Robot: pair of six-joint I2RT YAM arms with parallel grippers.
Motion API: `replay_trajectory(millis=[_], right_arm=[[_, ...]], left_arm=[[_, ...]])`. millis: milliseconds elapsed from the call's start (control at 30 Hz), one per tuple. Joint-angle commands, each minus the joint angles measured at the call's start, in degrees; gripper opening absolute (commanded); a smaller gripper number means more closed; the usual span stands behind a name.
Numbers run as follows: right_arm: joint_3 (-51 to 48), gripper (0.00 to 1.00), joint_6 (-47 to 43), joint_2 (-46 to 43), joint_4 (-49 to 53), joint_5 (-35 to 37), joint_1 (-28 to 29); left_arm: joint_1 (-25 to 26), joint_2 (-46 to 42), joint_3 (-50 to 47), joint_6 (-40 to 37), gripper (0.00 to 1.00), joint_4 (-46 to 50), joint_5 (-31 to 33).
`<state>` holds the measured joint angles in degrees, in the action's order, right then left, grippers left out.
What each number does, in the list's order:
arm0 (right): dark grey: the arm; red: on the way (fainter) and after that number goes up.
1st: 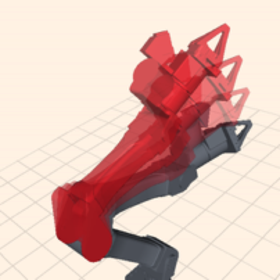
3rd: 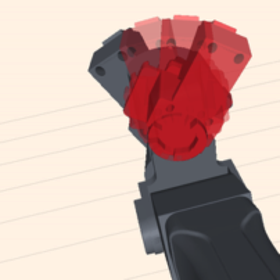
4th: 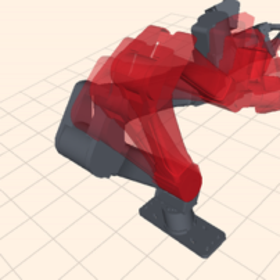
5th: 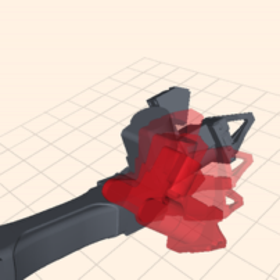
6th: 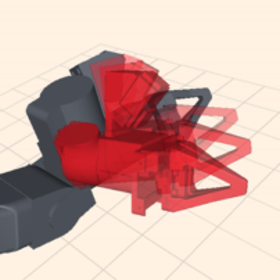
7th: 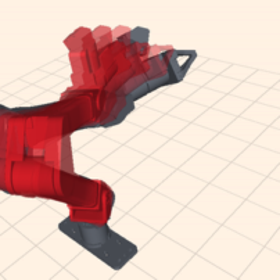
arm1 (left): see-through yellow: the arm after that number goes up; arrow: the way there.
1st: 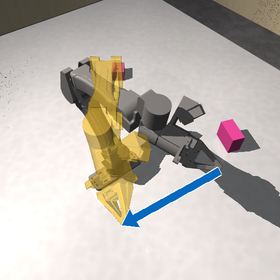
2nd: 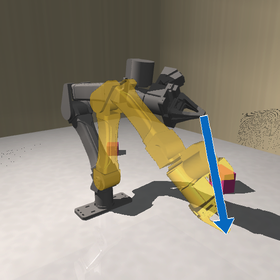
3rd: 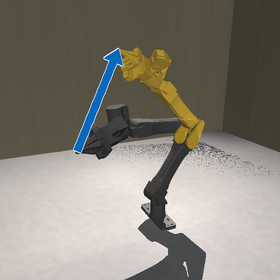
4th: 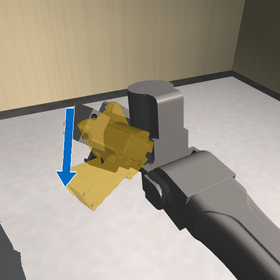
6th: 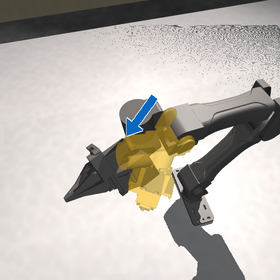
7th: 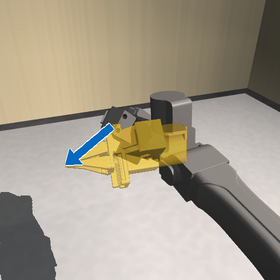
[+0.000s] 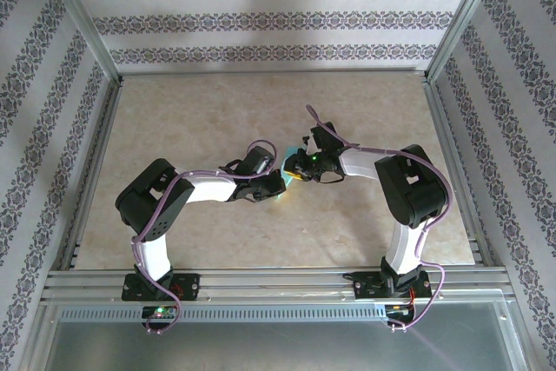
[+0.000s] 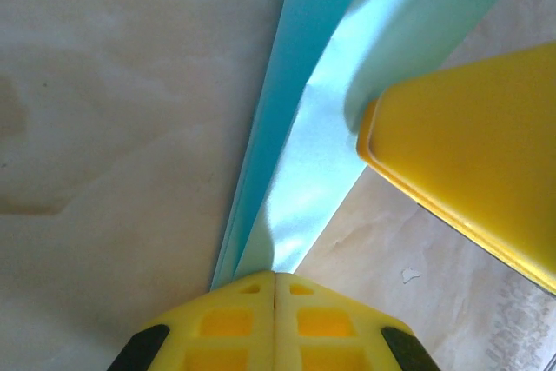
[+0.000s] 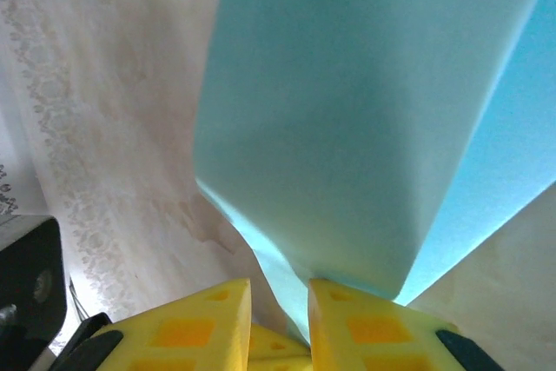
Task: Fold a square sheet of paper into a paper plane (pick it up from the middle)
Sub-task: Fold the wing for the fifth time at the center of the table.
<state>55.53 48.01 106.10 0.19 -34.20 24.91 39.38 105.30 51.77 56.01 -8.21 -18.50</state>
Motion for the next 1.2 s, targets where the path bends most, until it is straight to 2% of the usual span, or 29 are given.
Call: replay_trajectory(millis=[0, 500, 800, 1167], right_arm=[[-0.6, 0.24, -1.1, -0.5, -1.0, -1.4, 0.6], [1.9, 0.24, -0.7, 3.7, 0.8, 2.0, 0.7], [2.6, 0.24, 0.1, 5.2, 3.9, 5.2, 0.8], [3.5, 0.24, 0.3, 6.4, 6.8, 6.7, 0.8]], left_arm=[[0.5, 0.4, -0.3, 0.9, 0.04, 2.5, 1.6], [0.5, -2.3, 0.3, -0.2, 0.06, 3.9, 1.9], [0.5, -3.7, 1.4, -2.6, 0.13, 6.7, 3.7], [0.5, -3.2, 1.3, -3.0, 0.13, 7.6, 4.3]])
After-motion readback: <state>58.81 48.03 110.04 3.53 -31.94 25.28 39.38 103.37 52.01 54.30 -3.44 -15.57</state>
